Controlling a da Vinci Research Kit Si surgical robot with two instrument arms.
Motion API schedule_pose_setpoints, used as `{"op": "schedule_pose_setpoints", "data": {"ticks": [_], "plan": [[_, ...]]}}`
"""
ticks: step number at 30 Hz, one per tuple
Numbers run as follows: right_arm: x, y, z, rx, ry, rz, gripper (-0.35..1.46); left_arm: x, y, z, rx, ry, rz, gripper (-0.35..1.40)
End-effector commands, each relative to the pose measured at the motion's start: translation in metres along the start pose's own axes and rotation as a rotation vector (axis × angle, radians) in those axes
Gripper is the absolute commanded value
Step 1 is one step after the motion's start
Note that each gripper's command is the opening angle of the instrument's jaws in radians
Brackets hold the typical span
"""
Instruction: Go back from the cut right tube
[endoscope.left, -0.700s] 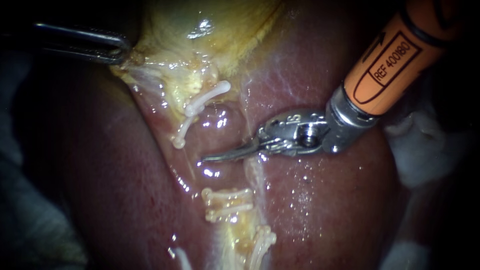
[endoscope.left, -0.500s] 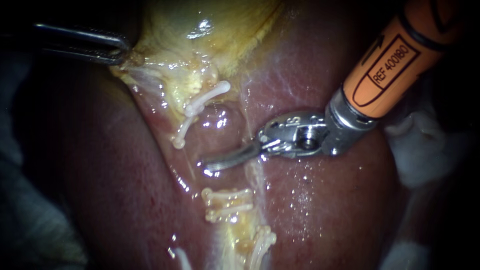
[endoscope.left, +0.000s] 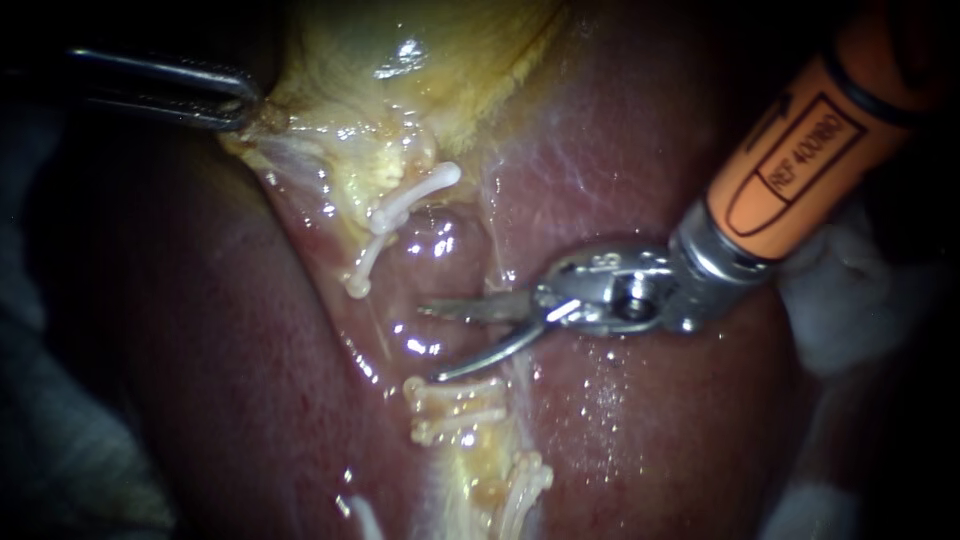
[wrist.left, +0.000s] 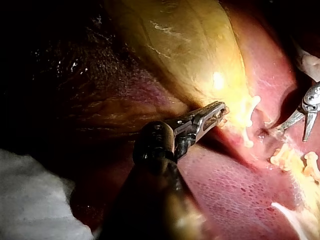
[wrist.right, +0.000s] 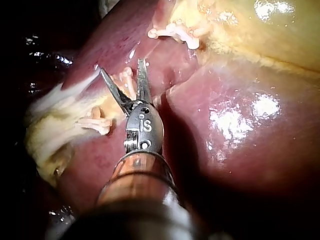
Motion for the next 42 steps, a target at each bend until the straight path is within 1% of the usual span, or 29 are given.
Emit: {"op": "schedule_pose_setpoints", "data": {"ticks": [1, 3, 6, 7, 9, 10, 12, 14, 15, 16, 20, 21, 24, 25, 29, 31, 33, 37, 40, 42], "plan": [[0.0, -0.0002, -0.0005, -0.024, -0.015, -0.027, 1.38, 0.0, 0.0, 0.0, 0.0, 0.0, 0.0, -0.35], [0.0, -0.0006, -0.0019, -0.075, -0.063, -0.067, 1.43, 0.0, -0.0001, 0.0, 0.0, 0.0, 0.0, -0.35], [0.0002, -0.0009, -0.0039, -0.112, -0.181, -0.142, 1.43, 0.0, -0.0001, 0.0, 0.0, 0.0, 0.0, -0.35], [0.0003, -0.0009, -0.0047, -0.121, -0.237, -0.164, 1.43, 0.0, -0.0001, 0.0, 0.0, 0.0, 0.0, -0.35], [0.0007, -0.001, -0.0058, -0.136, -0.315, -0.194, 1.43, -0.0001, -0.0001, 0.0001, 0.0, 0.0, 0.001, -0.35], [0.001, -0.0009, -0.0064, -0.144, -0.365, -0.204, 1.42, -0.0001, -0.0001, 0.0001, 0.0, 0.001, 0.001, -0.35], [0.0016, -0.0009, -0.0073, -0.151, -0.426, -0.225, 1.42, -0.0001, -0.0001, 0.0002, 0.001, 0.001, 0.001, -0.35], [0.0024, -0.0008, -0.008, -0.162, -0.474, -0.226, 1.42, -0.0002, -0.0002, 0.0003, 0.001, 0.001, 0.001, -0.35], [0.0027, -0.0008, -0.0082, -0.165, -0.49, -0.225, 1.42, -0.0002, -0.0002, 0.0004, 0.001, 0.001, 0.002, -0.35], [0.003, -0.0007, -0.0084, -0.168, -0.5, -0.224, 1.42, -0.0002, -0.0003, 0.0005, 0.002, 0.002, 0.002, -0.35], [0.0037, -0.0006, -0.0089, -0.176, -0.503, -0.226, 1.42, -0.0005, -0.0007, 0.0014, 0.006, 0.004, 0.004, -0.35], [0.0037, -0.0006, -0.009, -0.176, -0.503, -0.226, 1.42, -0.0007, -0.0009, 0.002, 0.012, 0.008, 0.006, -0.35], [0.0036, -0.0006, -0.009, -0.172, -0.503, -0.226, 1.43, -0.0014, -0.0011, 0.0036, 0.003, 0.003, 0.009, -0.35], [0.0036, -0.0006, -0.009, -0.172, -0.503, -0.226, 1.43, -0.0016, -0.0012, 0.0044, -0.002, 0.004, 0.016, -0.35], [0.0036, -0.0006, -0.0091, -0.175, -0.503, -0.226, 1.43, -0.0022, -0.0015, 0.0069, -0.008, -0.013, 0.022, -0.35], [0.0036, -0.0006, -0.0091, -0.175, -0.503, -0.226, 1.43, -0.0023, -0.0016, 0.0079, -0.012, -0.015, 0.023, -0.35], [0.0036, -0.0006, -0.0091, -0.175, -0.503, -0.226, 1.43, -0.0024, -0.0017, 0.0083, -0.012, -0.019, 0.024, -0.35], [0.0036, -0.0007, -0.0092, -0.175, -0.503, -0.226, 1.43, -0.0025, -0.0018, 0.0082, -0.011, -0.022, 0.026, -0.35], [0.0036, -0.0007, -0.0091, -0.176, -0.504, -0.226, 1.43, -0.0025, -0.0019, 0.0081, -0.012, -0.022, 0.026, -0.35], [0.0036, -0.0006, -0.0088, -0.177, -0.504, -0.226, 1.43, -0.0024, -0.0019, 0.0075, -0.016, -0.024, 0.026, -0.35]]}}
